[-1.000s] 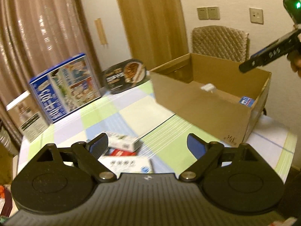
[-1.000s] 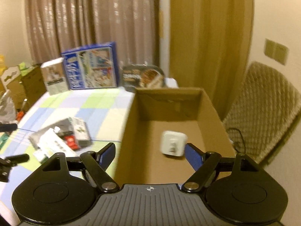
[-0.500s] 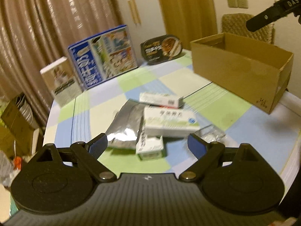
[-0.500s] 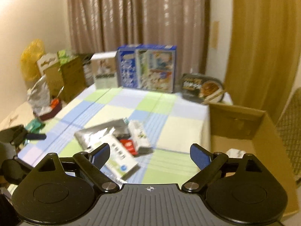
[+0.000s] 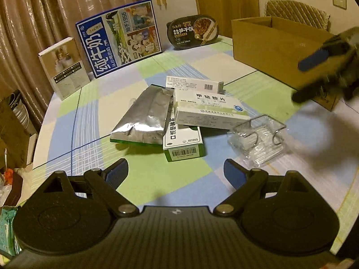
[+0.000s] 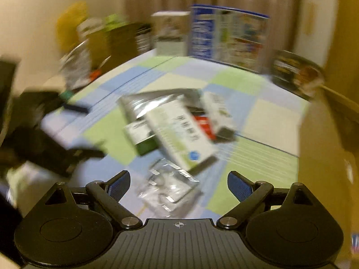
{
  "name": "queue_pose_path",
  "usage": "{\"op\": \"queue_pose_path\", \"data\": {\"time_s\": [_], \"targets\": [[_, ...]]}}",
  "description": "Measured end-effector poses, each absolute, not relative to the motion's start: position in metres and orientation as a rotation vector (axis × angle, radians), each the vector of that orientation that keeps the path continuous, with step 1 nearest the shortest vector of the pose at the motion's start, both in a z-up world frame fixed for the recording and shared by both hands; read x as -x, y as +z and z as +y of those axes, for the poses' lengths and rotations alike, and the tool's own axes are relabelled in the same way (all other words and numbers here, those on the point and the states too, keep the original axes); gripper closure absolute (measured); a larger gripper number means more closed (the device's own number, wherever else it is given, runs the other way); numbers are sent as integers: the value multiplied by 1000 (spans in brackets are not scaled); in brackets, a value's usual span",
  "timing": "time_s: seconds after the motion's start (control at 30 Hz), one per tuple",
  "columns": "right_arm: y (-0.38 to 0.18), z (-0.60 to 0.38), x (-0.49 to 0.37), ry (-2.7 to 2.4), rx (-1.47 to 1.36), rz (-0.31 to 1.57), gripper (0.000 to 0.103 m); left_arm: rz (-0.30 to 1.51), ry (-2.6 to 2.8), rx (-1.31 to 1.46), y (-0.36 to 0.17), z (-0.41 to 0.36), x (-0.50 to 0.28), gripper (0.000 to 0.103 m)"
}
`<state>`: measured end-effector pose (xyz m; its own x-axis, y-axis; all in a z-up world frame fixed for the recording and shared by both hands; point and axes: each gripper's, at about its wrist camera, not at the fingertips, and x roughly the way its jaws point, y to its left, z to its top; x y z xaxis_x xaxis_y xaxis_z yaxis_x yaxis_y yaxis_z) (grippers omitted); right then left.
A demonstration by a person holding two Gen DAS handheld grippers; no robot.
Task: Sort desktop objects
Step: 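Bring both tools back to the table toward the spray box and wire holder, then grasp the green-white spray medicine box with the left tool while the right tool grasps the clear wire holder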
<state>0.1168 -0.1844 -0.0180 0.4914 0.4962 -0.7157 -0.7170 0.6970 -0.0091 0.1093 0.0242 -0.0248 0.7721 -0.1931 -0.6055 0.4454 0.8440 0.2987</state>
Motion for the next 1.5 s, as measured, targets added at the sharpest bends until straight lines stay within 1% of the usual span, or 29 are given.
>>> {"op": "queue_pose_path", "data": {"time_s": [0.17, 0.27, 0.33, 0.57, 0.73, 0.87, 1.13, 1.17, 1.2, 1.23, 1.33, 1.5], "targets": [[-50, -167, -118, 822, 509, 777, 12, 614, -375, -438, -33, 23, -131, 13], [-65, -163, -125, 803, 541, 809, 12, 632, -387, -438, -40, 19, -140, 13], [-69, -163, -132, 762, 489, 845, 12, 648, -391, -430, -44, 17, -144, 13], [-77, -175, -153, 606, 100, 1007, 11, 666, -376, -402, -42, 8, -157, 13], [-74, -181, -158, 468, -94, 999, 11, 684, -331, -383, -40, 12, -163, 13], [-70, -174, -157, 410, -137, 952, 11, 715, -305, -334, -40, 18, -169, 13], [-83, -158, -156, 385, -48, 934, 12, 743, -282, -311, -45, 19, -173, 14], [-85, -157, -156, 391, -40, 933, 13, 745, -273, -316, -46, 19, -174, 14], [-84, -156, -156, 400, -25, 927, 25, 746, -266, -316, -46, 20, -175, 14], [-83, -155, -155, 416, -12, 924, 31, 744, -261, -311, -46, 20, -175, 14], [-81, -161, -154, 426, 7, 935, 34, 740, -265, -293, -44, 22, -177, 14], [-77, -180, -148, 391, 34, 926, 35, 747, -298, -298, -47, 14, -179, 14]]}}
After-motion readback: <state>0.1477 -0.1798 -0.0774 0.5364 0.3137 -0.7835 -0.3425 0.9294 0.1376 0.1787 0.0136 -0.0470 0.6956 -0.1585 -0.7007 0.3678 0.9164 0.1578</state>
